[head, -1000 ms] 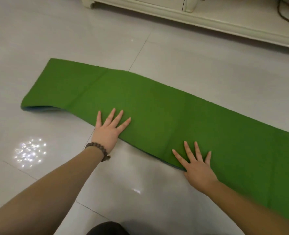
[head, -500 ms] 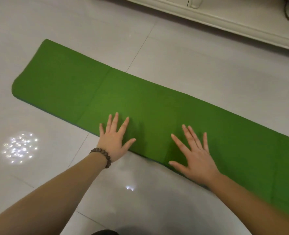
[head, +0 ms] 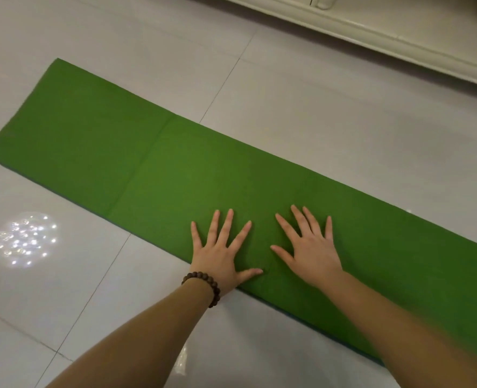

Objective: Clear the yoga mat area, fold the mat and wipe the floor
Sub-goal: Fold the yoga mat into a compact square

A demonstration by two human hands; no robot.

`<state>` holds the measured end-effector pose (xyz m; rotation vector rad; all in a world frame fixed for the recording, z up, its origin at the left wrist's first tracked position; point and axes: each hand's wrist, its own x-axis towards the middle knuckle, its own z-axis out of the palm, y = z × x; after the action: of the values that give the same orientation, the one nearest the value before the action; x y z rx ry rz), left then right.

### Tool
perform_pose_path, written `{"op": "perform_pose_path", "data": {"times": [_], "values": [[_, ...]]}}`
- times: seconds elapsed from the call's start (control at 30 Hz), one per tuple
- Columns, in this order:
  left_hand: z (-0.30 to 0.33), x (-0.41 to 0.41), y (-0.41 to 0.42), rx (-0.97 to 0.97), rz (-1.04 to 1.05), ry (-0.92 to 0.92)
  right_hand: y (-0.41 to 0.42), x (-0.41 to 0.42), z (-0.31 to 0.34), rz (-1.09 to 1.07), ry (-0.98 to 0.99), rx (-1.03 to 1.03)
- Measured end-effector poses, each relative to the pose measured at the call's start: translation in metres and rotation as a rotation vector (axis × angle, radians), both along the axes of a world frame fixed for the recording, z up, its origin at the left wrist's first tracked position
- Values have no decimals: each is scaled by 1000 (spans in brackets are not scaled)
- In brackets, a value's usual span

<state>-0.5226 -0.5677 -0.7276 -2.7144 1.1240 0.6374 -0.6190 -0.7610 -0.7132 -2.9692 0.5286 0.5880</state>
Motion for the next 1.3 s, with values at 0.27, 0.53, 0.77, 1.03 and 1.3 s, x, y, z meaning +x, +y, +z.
{"op": "perform_pose_path", "data": {"times": [0.27,0.53,0.77,1.03,1.3], "values": [[0,161,94,-5,724,-120,19,86,-2,250,-161,-37],[-16,195,109,-108,886,-184,73,266,21,326,-365,-24],[-21,195,111,-145,901,-197,125,364,-24,431,-164,-6],[-28,196,116,-174,875,-221,166,478,-7,373,-309,65],[-31,195,114,-168,868,-251,213,545,-37,413,-205,69]]}}
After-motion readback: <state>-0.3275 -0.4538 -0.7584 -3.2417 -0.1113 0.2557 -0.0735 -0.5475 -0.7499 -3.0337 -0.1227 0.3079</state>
